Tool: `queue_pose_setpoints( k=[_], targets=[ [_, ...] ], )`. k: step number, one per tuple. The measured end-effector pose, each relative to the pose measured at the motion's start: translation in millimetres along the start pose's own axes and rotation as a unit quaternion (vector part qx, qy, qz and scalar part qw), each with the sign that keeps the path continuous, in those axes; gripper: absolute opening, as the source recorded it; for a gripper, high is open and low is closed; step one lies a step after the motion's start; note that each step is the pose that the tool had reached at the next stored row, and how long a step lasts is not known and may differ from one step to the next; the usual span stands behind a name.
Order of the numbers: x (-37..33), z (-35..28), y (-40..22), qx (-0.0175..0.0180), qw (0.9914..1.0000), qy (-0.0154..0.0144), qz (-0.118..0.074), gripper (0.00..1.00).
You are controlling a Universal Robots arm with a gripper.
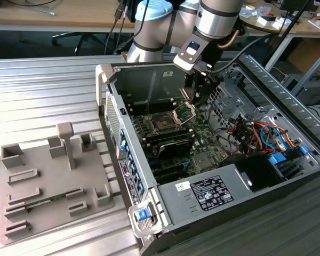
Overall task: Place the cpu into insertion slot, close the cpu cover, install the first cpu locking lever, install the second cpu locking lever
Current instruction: 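Place the cpu into insertion slot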
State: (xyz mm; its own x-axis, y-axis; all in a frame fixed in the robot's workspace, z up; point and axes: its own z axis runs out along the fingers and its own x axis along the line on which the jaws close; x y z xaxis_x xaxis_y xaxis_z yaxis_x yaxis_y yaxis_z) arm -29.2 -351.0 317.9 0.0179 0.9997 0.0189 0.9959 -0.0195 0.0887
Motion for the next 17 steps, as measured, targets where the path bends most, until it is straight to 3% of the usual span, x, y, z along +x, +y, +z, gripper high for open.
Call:
queue_pose_setpoints(
  k=[17],
  targets=[
    [-0.1, 4.5, -0.4, 0.0000, 1.00000, 0.0000, 0.000, 0.55]
  ],
)
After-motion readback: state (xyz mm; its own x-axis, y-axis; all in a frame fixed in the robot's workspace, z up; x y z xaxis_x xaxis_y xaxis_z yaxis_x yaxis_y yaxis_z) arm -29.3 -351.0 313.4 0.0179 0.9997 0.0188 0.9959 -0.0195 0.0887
